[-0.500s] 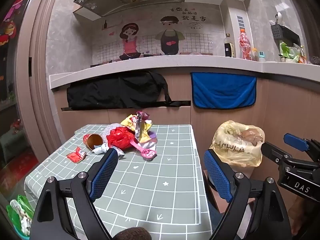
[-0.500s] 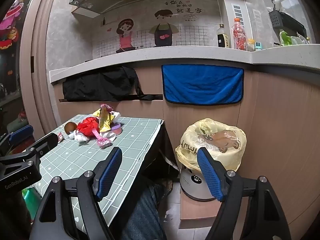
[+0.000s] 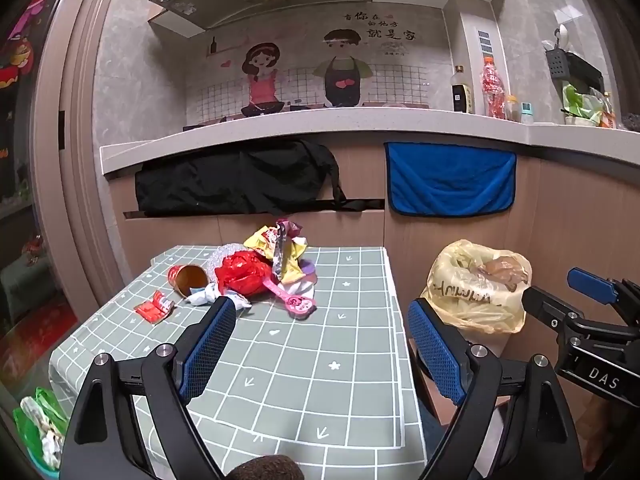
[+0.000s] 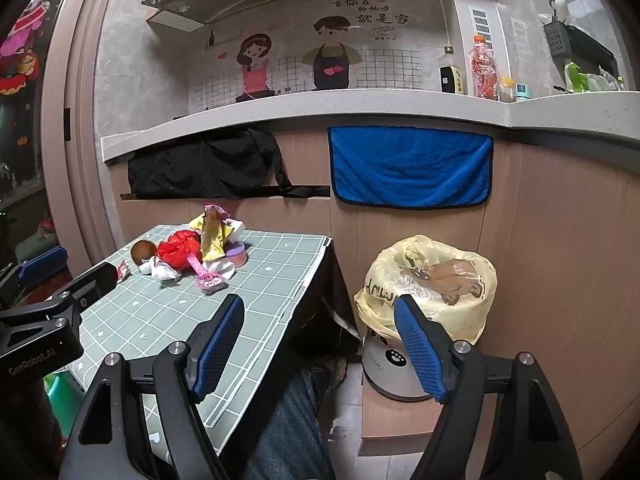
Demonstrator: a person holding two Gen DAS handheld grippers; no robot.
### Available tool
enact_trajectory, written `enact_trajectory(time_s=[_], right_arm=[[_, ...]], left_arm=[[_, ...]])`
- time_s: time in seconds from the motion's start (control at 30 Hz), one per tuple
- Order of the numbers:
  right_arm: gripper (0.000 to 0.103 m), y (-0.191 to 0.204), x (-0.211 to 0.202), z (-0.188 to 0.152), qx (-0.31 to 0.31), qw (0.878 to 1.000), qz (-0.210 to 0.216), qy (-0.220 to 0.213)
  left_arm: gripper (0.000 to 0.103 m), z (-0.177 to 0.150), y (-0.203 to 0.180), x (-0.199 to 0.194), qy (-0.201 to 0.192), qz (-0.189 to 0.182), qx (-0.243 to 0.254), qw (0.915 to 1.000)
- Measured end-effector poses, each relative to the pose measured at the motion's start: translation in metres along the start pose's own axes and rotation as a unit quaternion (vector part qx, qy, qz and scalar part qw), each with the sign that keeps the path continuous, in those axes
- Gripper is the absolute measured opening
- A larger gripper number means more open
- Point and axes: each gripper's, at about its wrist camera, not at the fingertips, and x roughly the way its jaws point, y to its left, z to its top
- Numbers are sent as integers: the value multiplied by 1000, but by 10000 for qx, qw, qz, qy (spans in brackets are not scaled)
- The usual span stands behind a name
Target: Collect trash
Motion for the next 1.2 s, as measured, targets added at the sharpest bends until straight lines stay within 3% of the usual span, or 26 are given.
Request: enact_trajectory(time_s=[0.73,1.2], right_arm=[[75,0,-2,1,3,10000,1,4],[75,-4,-1,1,14,10000,4,-25]], left_arm=[[88,-2,10,0,36,-27,10,10000],[88,-5,-4,6,32,-2,13,10000]])
